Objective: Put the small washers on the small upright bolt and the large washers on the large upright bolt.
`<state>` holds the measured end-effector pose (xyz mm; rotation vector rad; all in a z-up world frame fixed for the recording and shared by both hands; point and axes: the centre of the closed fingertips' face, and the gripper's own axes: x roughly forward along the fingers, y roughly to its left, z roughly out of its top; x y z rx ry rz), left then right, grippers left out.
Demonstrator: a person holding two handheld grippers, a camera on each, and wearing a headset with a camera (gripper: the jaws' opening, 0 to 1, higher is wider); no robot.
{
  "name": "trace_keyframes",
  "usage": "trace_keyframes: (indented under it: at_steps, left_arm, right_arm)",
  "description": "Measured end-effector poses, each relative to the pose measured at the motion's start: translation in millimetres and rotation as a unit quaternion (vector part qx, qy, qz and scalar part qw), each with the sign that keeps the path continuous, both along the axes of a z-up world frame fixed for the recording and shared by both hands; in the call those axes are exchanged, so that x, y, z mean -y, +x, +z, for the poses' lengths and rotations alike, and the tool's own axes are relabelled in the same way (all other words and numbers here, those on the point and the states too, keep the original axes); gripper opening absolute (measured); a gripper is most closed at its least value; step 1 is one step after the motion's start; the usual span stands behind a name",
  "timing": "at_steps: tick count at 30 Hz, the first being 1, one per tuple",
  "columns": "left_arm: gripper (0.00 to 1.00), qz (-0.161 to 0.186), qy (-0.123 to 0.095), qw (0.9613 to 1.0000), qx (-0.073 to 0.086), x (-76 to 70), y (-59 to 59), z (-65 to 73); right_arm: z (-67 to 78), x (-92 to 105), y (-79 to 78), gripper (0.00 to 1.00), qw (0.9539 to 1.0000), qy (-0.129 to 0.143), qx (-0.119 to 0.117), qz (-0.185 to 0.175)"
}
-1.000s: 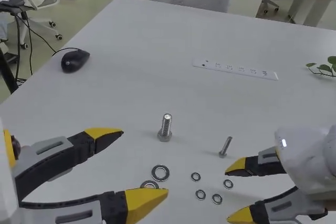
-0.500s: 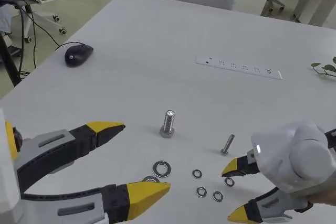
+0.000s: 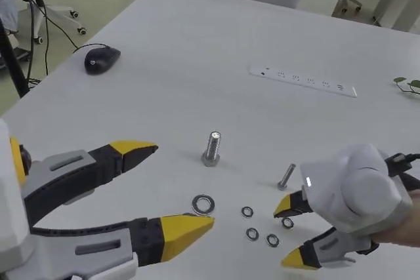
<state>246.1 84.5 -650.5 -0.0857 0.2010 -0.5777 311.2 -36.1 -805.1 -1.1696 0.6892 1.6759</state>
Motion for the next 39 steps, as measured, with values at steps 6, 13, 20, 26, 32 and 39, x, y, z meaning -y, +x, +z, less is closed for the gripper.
trace_keyframes:
  at_steps: [6,13,20,26,32,39]
  left_arm:
    - [0.63,0.000,-0.004,1.0000,0.001,0.1,-0.2,0.4]
    - [0.63,-0.001,-0.004,1.0000,-0.001,1.4,0.2,-0.6]
    - [0.63,-0.004,-0.003,1.0000,-0.004,3.1,0.1,-1.9]
    - [0.63,-0.004,-0.005,1.0000,-0.003,2.7,0.1,-1.5]
    - [0.63,-0.005,-0.006,1.0000,-0.003,2.4,0.0,-1.6]
    - [0.63,-0.008,-0.007,0.9999,-0.004,3.1,-0.6,-2.2]
  right_arm:
    - [-5.6,1.2,2.8,0.37,0.9998,-0.017,0.003,0.005]
    - [-9.9,1.0,3.4,0.36,0.9996,-0.028,-0.003,0.008]
    - [-14.1,2.2,5.4,0.33,0.9991,-0.040,-0.002,0.011]
    - [-17.7,2.2,5.8,0.31,0.9987,-0.049,-0.001,0.017]
    - [-18.6,1.7,5.2,0.31,0.9983,-0.055,-0.001,0.019]
    - [-19.0,1.0,4.6,0.29,0.9980,-0.060,0.000,0.018]
